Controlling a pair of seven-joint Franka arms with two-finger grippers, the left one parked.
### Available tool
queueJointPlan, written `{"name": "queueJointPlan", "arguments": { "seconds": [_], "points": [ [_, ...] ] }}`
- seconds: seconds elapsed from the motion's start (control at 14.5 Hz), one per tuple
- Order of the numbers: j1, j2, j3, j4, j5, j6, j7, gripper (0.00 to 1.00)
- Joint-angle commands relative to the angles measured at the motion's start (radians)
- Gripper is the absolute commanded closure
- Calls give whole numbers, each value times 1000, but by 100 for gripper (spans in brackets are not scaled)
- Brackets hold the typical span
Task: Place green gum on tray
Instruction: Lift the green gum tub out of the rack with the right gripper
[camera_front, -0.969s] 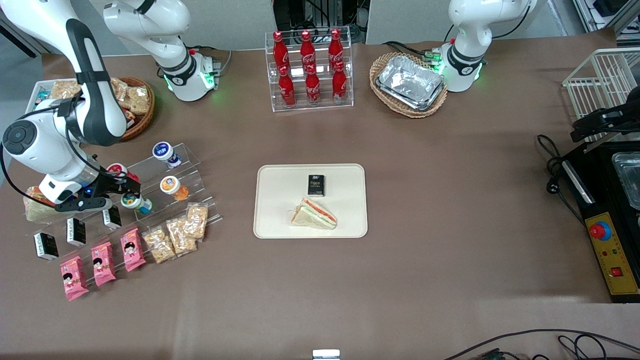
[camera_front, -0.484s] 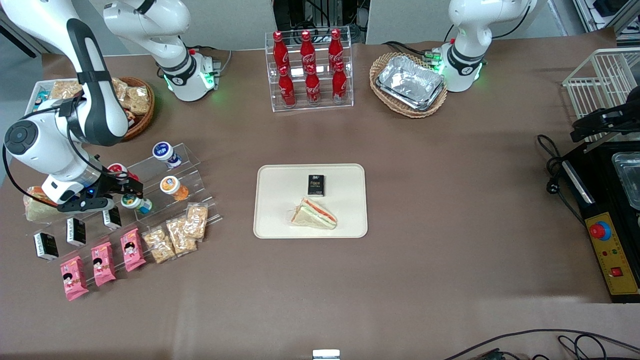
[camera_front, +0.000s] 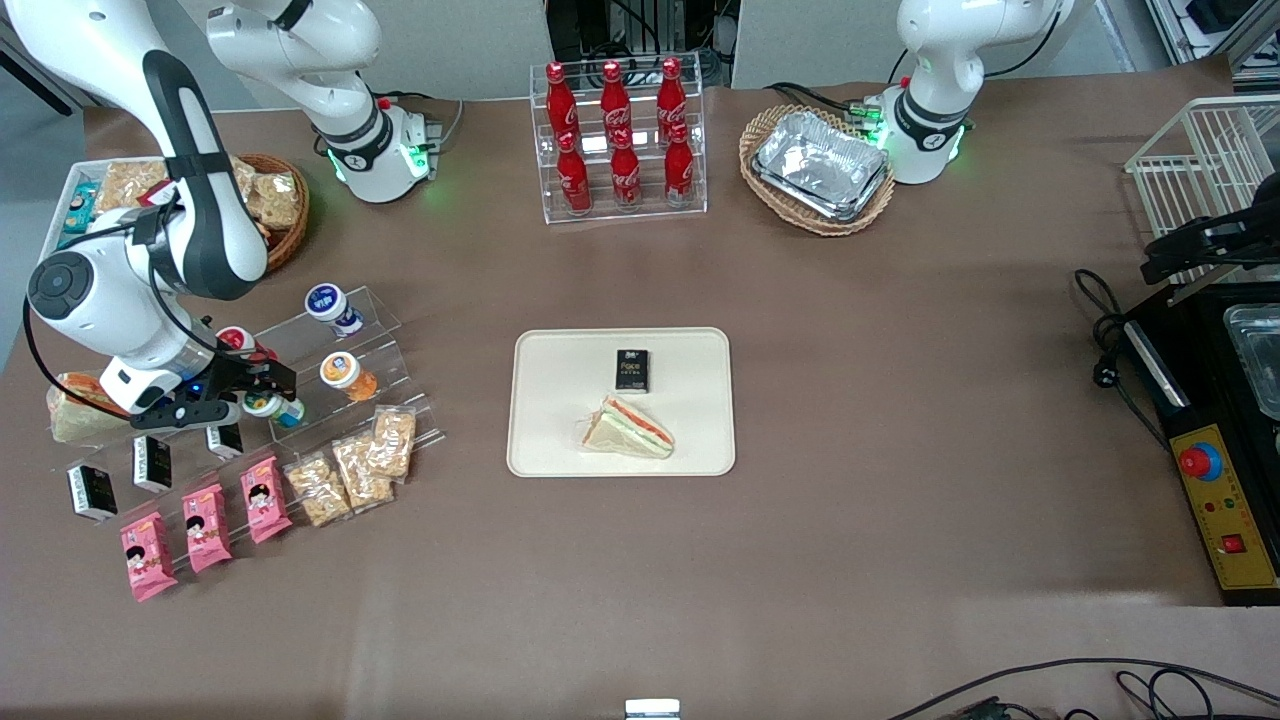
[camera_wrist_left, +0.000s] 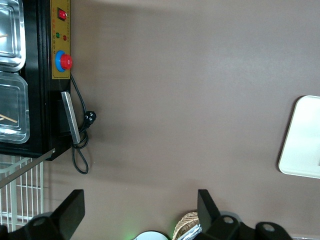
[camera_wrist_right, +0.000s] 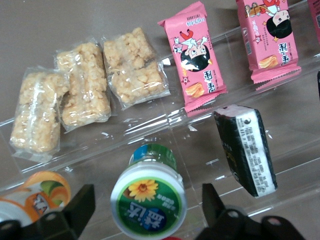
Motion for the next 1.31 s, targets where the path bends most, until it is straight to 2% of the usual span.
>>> {"name": "queueJointPlan", "arguments": {
  "seconds": [0.0,0.07,0.21,0.48,0.62,0.76,0.97,1.11,1.25],
  "points": [
    [4,3,-2,-10,17,33,3,18],
    [4,5,-2,-10,17,34,3,24],
    [4,6,-2,-10,17,43,0,29],
    [4,-1,-2,-7,16,34,-11,72],
    [4,-33,1,3,13,-5,-11,74],
    [12,-81,2,32,7,-82,-6,81],
    [33,-121,2,142,4,-264,0,85],
    [35,-126,25,246,13,-428,24,92],
    [35,-126,70,327,16,-559,140,92]
  ]
}}
